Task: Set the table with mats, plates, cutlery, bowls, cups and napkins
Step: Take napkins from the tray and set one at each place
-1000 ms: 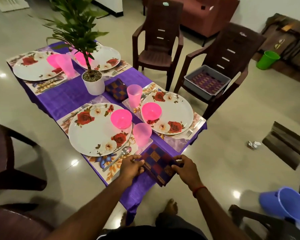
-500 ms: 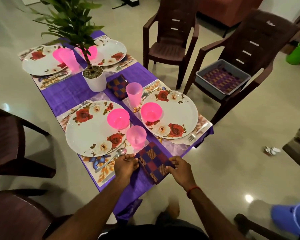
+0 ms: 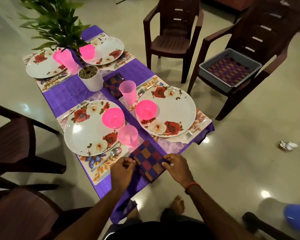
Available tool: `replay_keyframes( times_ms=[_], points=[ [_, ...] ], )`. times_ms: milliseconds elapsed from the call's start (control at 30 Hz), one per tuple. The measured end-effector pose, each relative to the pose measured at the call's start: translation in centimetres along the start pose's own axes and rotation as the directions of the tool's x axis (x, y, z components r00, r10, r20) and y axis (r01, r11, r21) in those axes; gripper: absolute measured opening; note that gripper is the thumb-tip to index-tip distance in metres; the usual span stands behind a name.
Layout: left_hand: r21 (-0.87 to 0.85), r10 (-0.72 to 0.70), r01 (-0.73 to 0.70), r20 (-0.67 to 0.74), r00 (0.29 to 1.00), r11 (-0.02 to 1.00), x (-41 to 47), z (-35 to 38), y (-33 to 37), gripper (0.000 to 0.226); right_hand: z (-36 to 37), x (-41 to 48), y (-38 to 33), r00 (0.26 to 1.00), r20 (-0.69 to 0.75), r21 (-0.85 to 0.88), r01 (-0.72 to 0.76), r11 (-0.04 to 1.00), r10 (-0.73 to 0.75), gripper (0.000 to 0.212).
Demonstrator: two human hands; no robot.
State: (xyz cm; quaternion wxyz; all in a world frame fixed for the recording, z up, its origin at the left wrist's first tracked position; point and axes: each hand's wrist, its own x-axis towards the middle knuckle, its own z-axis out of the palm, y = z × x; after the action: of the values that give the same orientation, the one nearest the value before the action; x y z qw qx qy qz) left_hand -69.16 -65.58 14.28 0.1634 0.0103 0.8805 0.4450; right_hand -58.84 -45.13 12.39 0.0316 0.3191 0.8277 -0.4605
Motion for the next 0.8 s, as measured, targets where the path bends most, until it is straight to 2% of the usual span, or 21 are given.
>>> replay_keyframes(
  times_ms=[133,300,500,667,800],
  points=[
    [0.073,0.249,-0.259,0.125,0.96,0.963,-0.8,1.8,2.1,0.015,-2.5,0.8,-0.8,0.997,-0.069,0.067,0.026,0.997,-0.021,0.032],
    [0.141,0.474,-0.523,0.274,0.837,0.841,-0.3,5.2,6.7,0.005,-7.4,1.7,-1.2,0.987,-0.151,0.118,0.08,0.99,-0.061,0.03],
    [0.078,0.529,-0.591,0.364,0.767,0.803,1.3,9.9,12.1,0.003,-13.3,1.6,0.3,0.97,-0.236,0.134,0.096,0.986,-0.063,0.027],
    [0.028,0.568,-0.636,0.421,0.707,0.771,1.6,14.5,16.6,0.008,-18.7,0.7,2.8,0.941,-0.339,0.162,0.063,0.985,-0.005,0.019],
    [0.056,0.576,-0.701,0.527,0.625,0.711,2.0,17.9,20.4,0.041,-22.6,0.7,5.4,0.912,-0.403,0.209,0.008,0.978,0.079,0.016]
  ],
)
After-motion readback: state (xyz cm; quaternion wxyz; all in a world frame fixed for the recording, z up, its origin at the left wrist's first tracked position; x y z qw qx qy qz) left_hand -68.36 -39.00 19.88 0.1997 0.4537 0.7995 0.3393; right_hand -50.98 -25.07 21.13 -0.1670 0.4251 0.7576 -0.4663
